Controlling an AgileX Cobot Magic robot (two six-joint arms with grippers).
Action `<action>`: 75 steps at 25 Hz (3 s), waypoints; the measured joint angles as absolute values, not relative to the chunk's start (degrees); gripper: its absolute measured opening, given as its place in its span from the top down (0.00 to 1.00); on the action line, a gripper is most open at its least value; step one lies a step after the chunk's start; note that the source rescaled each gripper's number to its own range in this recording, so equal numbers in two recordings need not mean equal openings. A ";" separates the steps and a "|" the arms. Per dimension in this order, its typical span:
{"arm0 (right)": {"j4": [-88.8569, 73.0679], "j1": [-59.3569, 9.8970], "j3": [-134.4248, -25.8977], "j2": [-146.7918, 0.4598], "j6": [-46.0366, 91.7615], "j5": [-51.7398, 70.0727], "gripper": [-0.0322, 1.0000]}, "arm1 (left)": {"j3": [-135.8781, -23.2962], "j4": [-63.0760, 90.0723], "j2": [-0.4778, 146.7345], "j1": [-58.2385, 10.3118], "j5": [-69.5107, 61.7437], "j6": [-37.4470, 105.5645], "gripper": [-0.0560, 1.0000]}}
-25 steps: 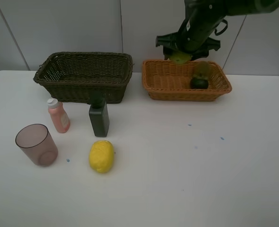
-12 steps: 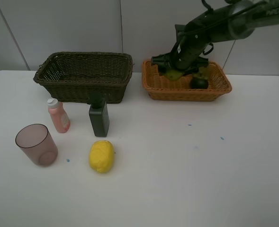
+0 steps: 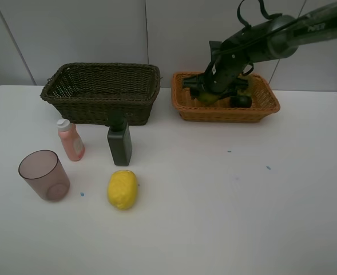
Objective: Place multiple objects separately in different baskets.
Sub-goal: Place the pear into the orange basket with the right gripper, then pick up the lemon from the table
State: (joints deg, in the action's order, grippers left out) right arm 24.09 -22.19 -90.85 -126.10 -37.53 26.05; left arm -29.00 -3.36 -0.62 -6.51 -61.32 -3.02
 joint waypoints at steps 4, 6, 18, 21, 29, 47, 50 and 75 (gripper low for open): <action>24.09 -22.19 -90.85 -126.10 -37.53 26.00 0.28 | -29.00 -3.36 -0.62 -6.51 -61.32 -3.02 0.00; 24.09 -22.19 -90.85 -126.10 -37.53 25.81 0.28 | -29.00 -3.36 -0.62 -6.51 -61.32 -3.02 0.00; 23.72 -22.19 -90.85 -126.05 -37.53 25.69 0.28 | -29.00 -3.36 -0.62 -6.51 -61.32 -3.02 0.00; 23.29 -22.19 -90.85 -126.00 -37.53 25.69 0.19 | -29.00 -3.36 -0.62 -6.51 -61.32 -3.02 0.00; 23.07 -22.43 -90.85 -124.95 -37.53 26.76 0.01 | -29.00 -3.36 -0.62 -6.51 -61.32 -3.02 0.00; 20.69 -30.86 -90.85 -107.53 -37.53 48.18 0.01 | -29.00 -3.36 -0.62 -6.51 -61.32 -3.01 0.00; 17.49 -33.44 -90.85 -104.30 -37.53 53.68 0.01 | -29.00 -3.36 -0.62 -6.51 -61.32 -3.01 0.00; -0.47 -50.63 -80.85 -101.13 -40.31 58.07 0.01 | -29.00 -3.36 -0.62 -6.51 -61.32 -3.01 0.00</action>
State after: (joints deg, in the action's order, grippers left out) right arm -0.47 -50.63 -80.85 -101.13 -40.31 58.07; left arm -29.00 -3.36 -0.62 -6.51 -61.32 -3.01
